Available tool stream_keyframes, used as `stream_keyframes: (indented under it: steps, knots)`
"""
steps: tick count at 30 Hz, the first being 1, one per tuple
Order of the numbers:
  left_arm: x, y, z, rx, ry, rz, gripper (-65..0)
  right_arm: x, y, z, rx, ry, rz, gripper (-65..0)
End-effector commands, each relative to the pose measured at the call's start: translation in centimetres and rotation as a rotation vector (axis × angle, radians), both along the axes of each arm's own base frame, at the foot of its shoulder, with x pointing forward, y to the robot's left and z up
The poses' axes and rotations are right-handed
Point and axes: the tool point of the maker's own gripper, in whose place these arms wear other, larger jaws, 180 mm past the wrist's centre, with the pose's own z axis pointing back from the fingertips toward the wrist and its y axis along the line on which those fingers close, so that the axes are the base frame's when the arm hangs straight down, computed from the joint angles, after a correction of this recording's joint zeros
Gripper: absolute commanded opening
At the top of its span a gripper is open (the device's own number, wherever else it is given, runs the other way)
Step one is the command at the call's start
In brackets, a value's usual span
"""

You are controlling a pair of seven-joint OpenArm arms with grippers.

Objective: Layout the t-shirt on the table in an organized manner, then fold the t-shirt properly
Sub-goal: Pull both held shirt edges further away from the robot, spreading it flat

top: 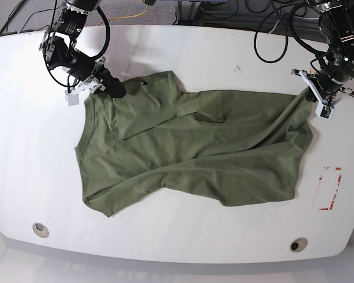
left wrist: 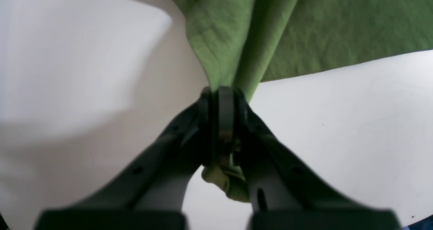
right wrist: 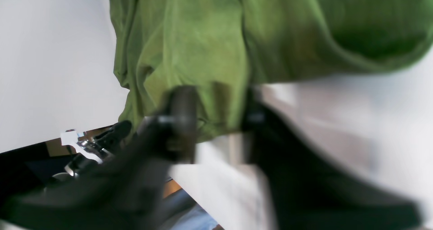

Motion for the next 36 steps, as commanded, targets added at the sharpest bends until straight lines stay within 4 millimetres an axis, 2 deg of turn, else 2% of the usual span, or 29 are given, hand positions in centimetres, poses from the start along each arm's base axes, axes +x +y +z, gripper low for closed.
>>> stream_keyframes:
  steps: [1,10,16,26,32,36]
  knots:
    - [0.8,0.3,1.2,0.013,-0.041,-0.008,-65.0,1.1,-0.4,1.2,-0.004,-0.045,-0.002,-65.0]
    - [0.8,0.3,1.2,0.013,-0.041,-0.008,-65.0,1.3,-0.4,1.6,-0.006,-0.057,0.001,-65.0]
    - [0.8,0.3,1.2,0.013,-0.041,-0.008,-65.0,1.3,-0.9,3.6,-0.077,-0.116,0.02,-65.0]
    - [0.8,0.2,1.2,0.012,-0.04,-0.011,-65.0,-1.7,-1.4,5.3,-0.191,-0.131,0.065,-65.0]
    - [0.9,-1.0,0.8,0.007,-0.028,-0.051,-65.0,-4.0,-1.9,6.6,-0.289,-0.105,0.084,-65.0]
    - [0.3,-1.5,0.6,0.01,-0.015,-0.07,-65.0,-5.6,-1.8,6.4,-0.277,-0.071,0.092,-65.0]
